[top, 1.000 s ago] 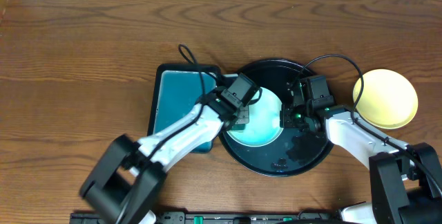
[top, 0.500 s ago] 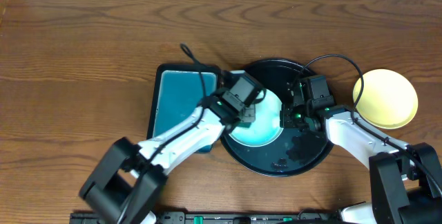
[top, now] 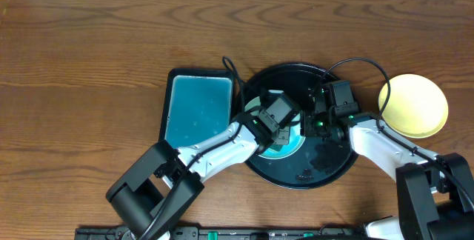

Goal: Clean dirty plates on tray and stack at the side
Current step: 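Scrub the pale blue plate with the sponge in the left gripper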

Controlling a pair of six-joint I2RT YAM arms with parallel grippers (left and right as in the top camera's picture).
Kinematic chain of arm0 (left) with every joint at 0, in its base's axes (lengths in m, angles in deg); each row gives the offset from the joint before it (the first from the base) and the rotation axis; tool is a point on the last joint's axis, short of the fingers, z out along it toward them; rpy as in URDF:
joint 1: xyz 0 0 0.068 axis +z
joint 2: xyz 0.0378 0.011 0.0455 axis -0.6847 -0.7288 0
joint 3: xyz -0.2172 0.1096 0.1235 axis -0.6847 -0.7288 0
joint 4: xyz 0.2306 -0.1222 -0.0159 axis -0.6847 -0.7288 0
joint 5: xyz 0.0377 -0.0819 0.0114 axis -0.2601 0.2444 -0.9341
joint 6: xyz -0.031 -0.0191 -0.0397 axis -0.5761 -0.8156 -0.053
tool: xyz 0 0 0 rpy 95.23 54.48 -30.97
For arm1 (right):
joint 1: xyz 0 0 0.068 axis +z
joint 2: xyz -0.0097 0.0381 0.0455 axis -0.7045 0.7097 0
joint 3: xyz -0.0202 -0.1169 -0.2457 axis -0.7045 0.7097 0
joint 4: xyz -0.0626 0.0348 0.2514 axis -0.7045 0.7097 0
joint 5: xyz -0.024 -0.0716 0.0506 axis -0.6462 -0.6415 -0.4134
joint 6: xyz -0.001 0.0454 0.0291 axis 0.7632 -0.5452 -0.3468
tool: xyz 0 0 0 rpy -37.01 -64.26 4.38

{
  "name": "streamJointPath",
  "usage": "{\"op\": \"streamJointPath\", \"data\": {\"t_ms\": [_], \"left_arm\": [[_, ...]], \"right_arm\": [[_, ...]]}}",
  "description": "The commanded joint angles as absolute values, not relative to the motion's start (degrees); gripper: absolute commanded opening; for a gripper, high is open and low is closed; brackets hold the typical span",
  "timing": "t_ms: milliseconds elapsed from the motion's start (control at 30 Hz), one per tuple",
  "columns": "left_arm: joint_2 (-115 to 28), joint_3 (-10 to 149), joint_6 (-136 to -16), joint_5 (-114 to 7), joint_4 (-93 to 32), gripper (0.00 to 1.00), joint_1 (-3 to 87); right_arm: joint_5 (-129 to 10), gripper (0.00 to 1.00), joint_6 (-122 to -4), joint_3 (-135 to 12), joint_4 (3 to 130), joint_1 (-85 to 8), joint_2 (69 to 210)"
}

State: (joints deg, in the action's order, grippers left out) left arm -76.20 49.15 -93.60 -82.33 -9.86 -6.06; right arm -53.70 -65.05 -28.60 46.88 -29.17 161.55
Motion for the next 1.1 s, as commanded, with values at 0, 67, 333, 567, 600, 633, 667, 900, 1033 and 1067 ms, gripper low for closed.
{"op": "streamJointPath", "data": {"t_ms": [0,67,333,567,600,633,667,900,1033,1067], "left_arm": [[-77.9,48.8,-94.1,-83.0,-10.3,0.07,-7.1],[-77.9,48.8,-94.1,-87.6,-11.3,0.07,-6.9],[-77.9,48.8,-95.9,-101.3,-17.5,0.07,-3.4],[-77.9,48.8,-99.5,-99.6,-20.7,0.08,1.6],[-77.9,48.8,-99.5,-97.1,-20.6,0.07,1.9],[-77.9,48.8,-99.5,-94.5,-20.2,0.07,2.1],[-77.9,48.8,-99.5,-92.1,-19.7,0.07,2.1],[-77.9,48.8,-91.2,-67.9,-10.9,0.07,2.0],[-77.9,48.8,-89.3,-62.6,-7.9,0.08,2.0],[-77.9,48.8,-89.2,-62.7,-7.9,0.07,2.0]], "right_arm": [[-56.8,0.01,-64.8,-28.0,47.8,-29.3,163.3],[-56.8,0.01,-64.8,-28.0,47.8,-29.3,163.4],[-56.8,0.01,-64.8,-28.0,47.8,-29.3,163.3],[-56.8,0.01,-64.8,-28.0,47.8,-29.3,163.3],[-56.8,0.01,-64.8,-28.0,47.8,-29.3,163.4],[-56.8,0.01,-64.8,-28.0,47.8,-29.3,163.3],[-56.8,0.01,-64.8,-28.0,47.8,-29.3,163.3],[-56.8,0.01,-64.8,-28.0,47.8,-29.3,163.4],[-56.8,0.01,-64.8,-28.0,47.8,-29.3,163.4],[-56.8,0.01,-64.8,-28.0,47.8,-29.3,163.3]]}}
